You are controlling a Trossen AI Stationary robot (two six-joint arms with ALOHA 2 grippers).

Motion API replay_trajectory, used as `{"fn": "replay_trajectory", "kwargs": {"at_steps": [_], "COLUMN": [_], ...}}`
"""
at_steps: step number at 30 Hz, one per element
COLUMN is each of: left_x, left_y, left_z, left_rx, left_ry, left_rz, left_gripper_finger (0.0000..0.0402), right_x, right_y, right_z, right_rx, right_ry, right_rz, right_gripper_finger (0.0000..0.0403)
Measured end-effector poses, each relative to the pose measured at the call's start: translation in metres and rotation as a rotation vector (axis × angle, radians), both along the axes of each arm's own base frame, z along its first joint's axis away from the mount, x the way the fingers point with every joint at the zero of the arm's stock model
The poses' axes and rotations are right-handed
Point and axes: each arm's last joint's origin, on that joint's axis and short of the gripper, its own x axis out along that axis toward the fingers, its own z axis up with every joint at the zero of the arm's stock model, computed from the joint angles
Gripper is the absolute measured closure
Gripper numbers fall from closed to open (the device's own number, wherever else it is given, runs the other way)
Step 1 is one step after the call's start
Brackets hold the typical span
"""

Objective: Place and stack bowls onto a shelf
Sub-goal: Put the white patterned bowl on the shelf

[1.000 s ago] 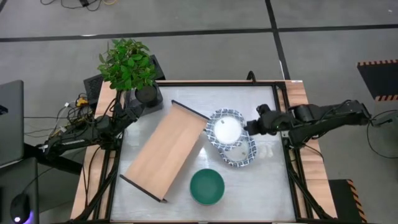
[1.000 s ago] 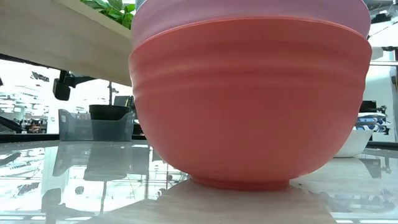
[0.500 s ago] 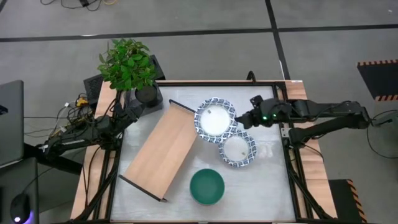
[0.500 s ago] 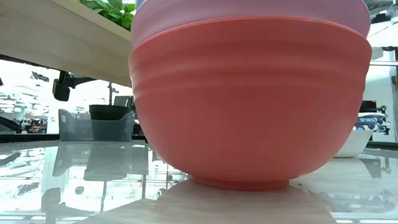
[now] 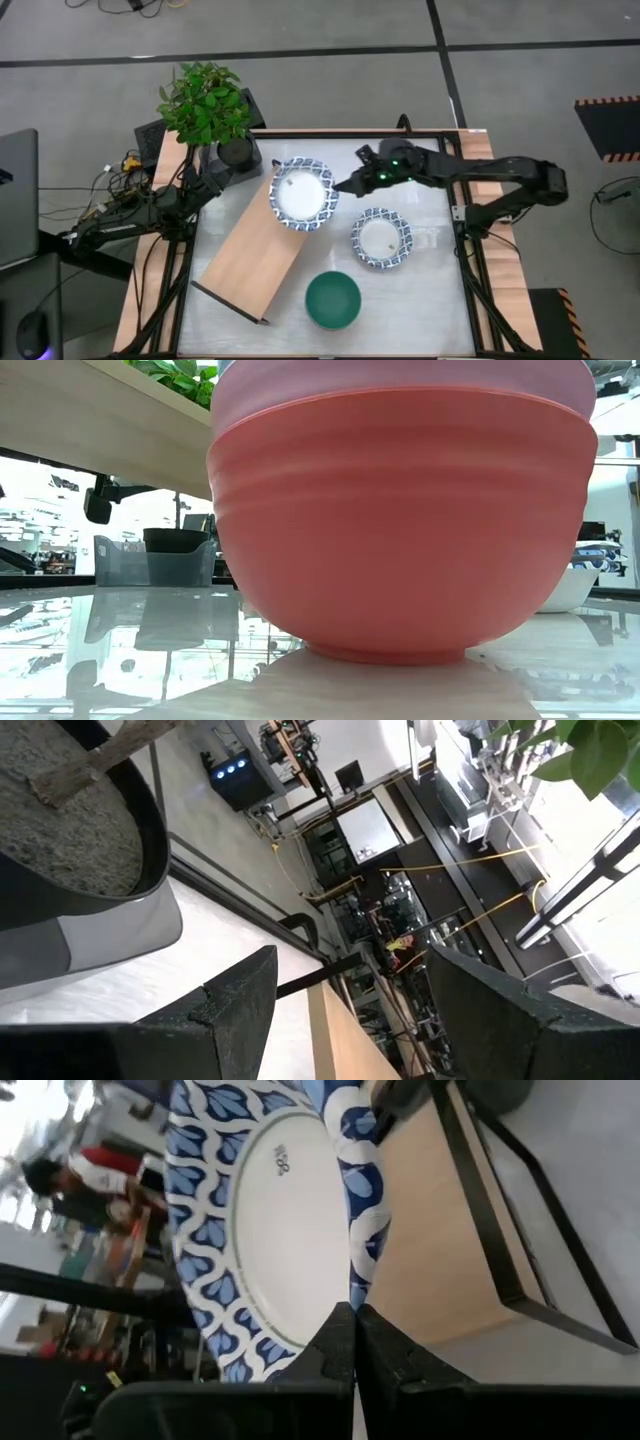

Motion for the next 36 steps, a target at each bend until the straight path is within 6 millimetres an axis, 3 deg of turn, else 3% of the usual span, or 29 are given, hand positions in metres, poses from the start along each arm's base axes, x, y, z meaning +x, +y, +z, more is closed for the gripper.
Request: {"fn": "replay_trajectory", "kwargs": {"at_steps": [5,12,19,28,36], "left_x": [0.001,0.003,-0.005,-0.048,-0.088], "left_y": [-0.001,-0.005,-0.011,-0.02,-0.026], "left_z": [0.0,0.007,0.037,0.083,0.118], "left_rx": [-0.017,-0.012,0.018,-0.13,-0.104], "left_ry": [-0.015,-0.086,-0.083,0.157,0.186], "left_rz": [-0.041,-0.24,-0.365,-0.374,-0.248], "left_gripper_finger": [0.0159,0.0159,0.0159,0.0159,0.0159], "right_x": [0.021,0.044,0.063,0.068,0.069], "right_y": [-0.007,-0.017,-0.026,-0.033,-0.037], "right_z": [-0.004,-0.005,-0.003,-0.008,-0.006], "right_rx": [-0.026,-0.1,-0.137,-0.159,-0.217], "right_ry": [0.095,0.241,0.295,0.359,0.321], "right_rz": [0.049,0.107,0.149,0.171,0.184], "right_gripper_finger": [0.038,0.038,0.0378,0.0358,0.0349]}}
